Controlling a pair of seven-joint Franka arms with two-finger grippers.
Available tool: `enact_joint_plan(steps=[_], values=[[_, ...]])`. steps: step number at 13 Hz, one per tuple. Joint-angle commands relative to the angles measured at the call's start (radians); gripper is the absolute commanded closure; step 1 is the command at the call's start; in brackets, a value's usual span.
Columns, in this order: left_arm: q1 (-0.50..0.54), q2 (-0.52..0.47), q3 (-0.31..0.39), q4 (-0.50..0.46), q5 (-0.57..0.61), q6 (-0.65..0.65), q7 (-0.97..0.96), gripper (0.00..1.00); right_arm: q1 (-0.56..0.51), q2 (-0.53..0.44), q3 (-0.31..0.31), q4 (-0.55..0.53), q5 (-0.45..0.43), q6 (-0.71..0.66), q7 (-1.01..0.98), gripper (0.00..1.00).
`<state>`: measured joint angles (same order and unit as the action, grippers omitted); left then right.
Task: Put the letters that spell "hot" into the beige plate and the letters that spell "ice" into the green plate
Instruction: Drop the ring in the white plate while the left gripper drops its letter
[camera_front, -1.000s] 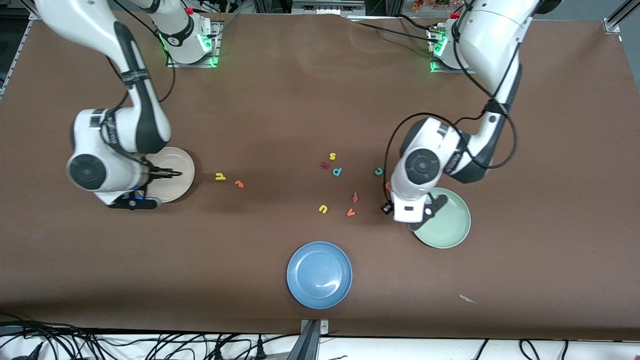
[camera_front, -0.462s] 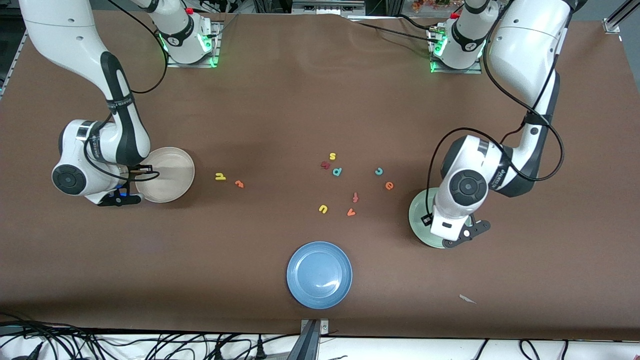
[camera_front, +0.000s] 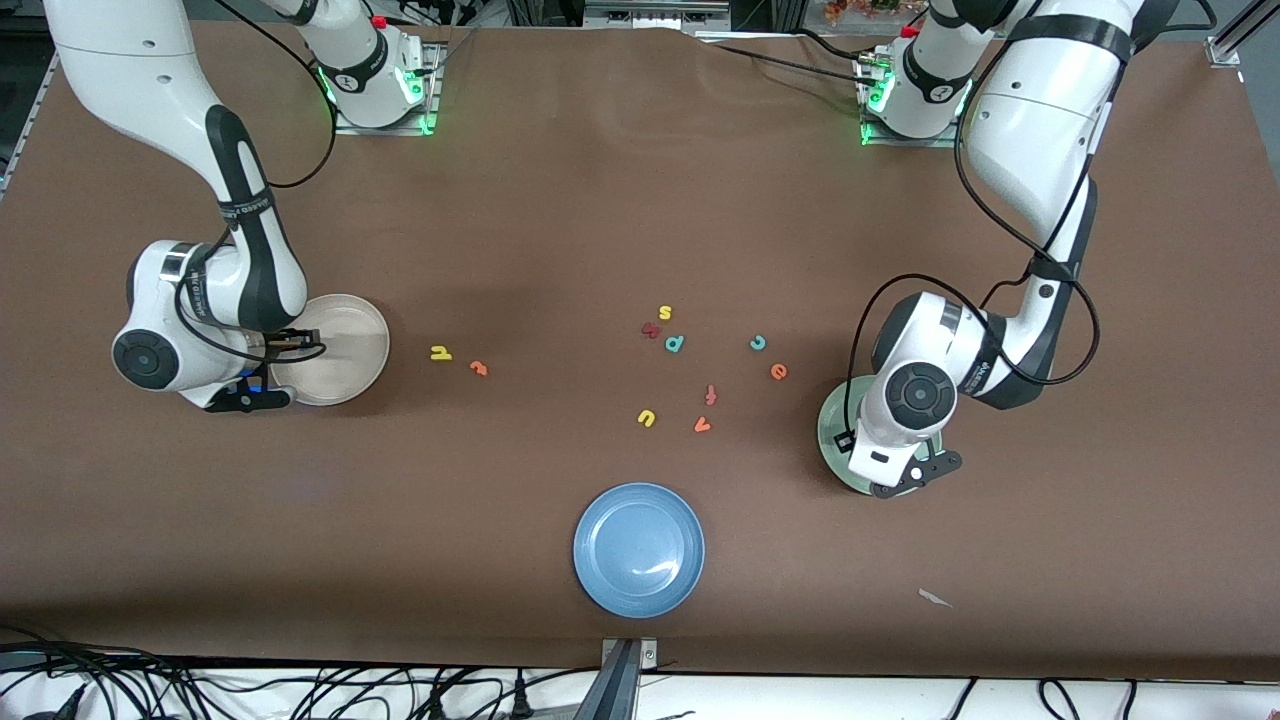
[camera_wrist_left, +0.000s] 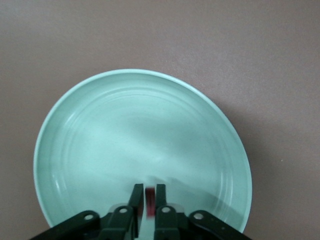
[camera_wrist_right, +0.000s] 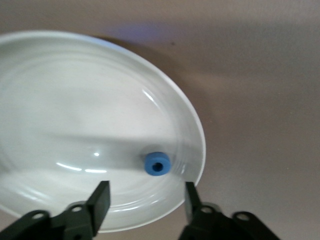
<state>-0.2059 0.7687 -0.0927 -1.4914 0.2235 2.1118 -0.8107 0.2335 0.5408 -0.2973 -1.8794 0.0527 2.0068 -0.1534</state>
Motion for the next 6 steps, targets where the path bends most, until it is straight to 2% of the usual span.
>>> enact_joint_plan(steps=[1, 3, 5, 6], values=[[-0.006, -0.006, -0.004, 0.031, 0.028, -0.010, -0.002, 0.00, 0.006, -0.064, 0.045, 0.019, 0.038, -0.059, 0.073, 0.01], [-0.010, -0.040, -0.012, 0.033, -0.008, -0.024, -0.005, 0.00, 0.006, -0.079, 0.108, 0.020, 0.041, -0.049, 0.189, 0.01], [-0.020, -0.068, -0.018, 0.020, -0.155, -0.036, -0.109, 0.00, 0.006, -0.082, 0.186, 0.020, 0.041, -0.017, 0.364, 0.01], [-0.026, -0.072, -0.027, 0.017, -0.171, -0.038, -0.166, 0.00, 0.007, -0.082, 0.214, 0.019, 0.041, 0.007, 0.450, 0.01]])
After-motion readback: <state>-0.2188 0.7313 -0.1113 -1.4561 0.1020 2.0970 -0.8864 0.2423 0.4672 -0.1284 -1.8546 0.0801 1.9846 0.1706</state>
